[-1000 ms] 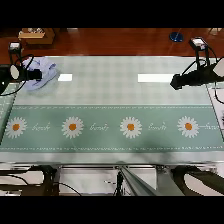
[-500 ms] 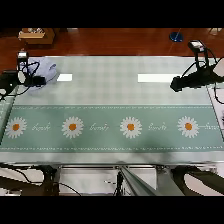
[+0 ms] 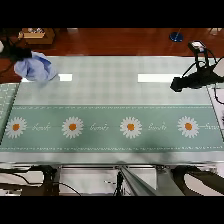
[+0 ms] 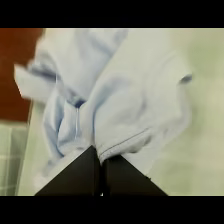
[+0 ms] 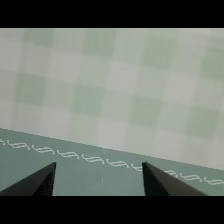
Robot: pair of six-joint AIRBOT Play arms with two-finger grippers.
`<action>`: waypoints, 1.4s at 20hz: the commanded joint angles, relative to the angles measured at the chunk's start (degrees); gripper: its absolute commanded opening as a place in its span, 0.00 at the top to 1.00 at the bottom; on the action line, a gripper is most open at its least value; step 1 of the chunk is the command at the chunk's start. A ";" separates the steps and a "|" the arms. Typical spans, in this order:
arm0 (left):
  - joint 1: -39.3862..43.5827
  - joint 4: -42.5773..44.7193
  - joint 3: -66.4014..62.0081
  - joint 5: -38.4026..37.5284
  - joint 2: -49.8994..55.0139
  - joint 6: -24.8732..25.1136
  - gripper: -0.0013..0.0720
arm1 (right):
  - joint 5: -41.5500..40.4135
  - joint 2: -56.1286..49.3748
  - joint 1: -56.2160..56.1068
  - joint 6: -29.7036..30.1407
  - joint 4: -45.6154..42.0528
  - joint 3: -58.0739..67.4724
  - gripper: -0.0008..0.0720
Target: Fold the shirts.
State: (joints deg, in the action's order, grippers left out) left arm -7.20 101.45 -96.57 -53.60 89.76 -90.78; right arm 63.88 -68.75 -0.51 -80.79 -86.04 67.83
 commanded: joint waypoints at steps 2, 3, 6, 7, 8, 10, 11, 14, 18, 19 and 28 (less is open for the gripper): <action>8.33 -0.07 -12.98 -5.86 -9.62 -0.52 0.95 | 3.52 0.17 0.00 0.04 -0.17 0.07 0.16; 10.84 -0.07 -14.73 -5.86 -12.55 -0.50 0.95 | 4.94 0.42 0.00 0.02 -0.44 0.09 0.16; 18.12 -0.07 -17.46 -5.75 -20.87 -0.35 0.95 | 7.13 2.56 0.00 0.00 -2.73 0.07 0.16; 20.52 -0.07 -17.88 -5.42 -23.61 -0.37 0.95 | 7.08 3.63 0.00 0.02 -3.72 0.09 0.16; 22.64 -0.07 -17.97 -4.83 -25.90 -0.39 0.95 | 7.10 4.68 0.00 0.02 -4.83 0.07 0.16; 27.19 -0.07 -17.99 -2.93 -29.83 -0.39 0.95 | 7.13 6.86 0.00 0.00 -7.26 0.07 0.16; 29.64 -0.07 -17.99 -1.73 -31.36 -0.39 0.95 | 7.13 8.00 0.00 -0.02 -8.35 0.07 0.16; 36.52 -0.87 -17.99 0.46 -33.29 -3.08 0.95 | 7.17 10.80 0.00 -0.68 -10.73 0.07 0.16; 44.22 -5.27 -17.97 0.70 -31.56 -3.23 0.95 | 7.48 13.31 0.00 -0.70 -11.08 0.07 0.16; 45.83 -6.27 -17.94 0.68 -30.75 -3.23 0.95 | 7.80 13.62 -0.02 -0.85 -11.45 0.07 0.16; 50.05 -7.58 -17.03 -8.66 -22.58 -3.06 0.95 | 8.17 13.81 -0.02 -2.01 -11.58 0.07 0.16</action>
State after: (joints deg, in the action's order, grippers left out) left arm 42.54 94.17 -114.04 -56.47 64.99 -94.02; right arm 72.12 -55.07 -0.51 -82.24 -97.54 67.88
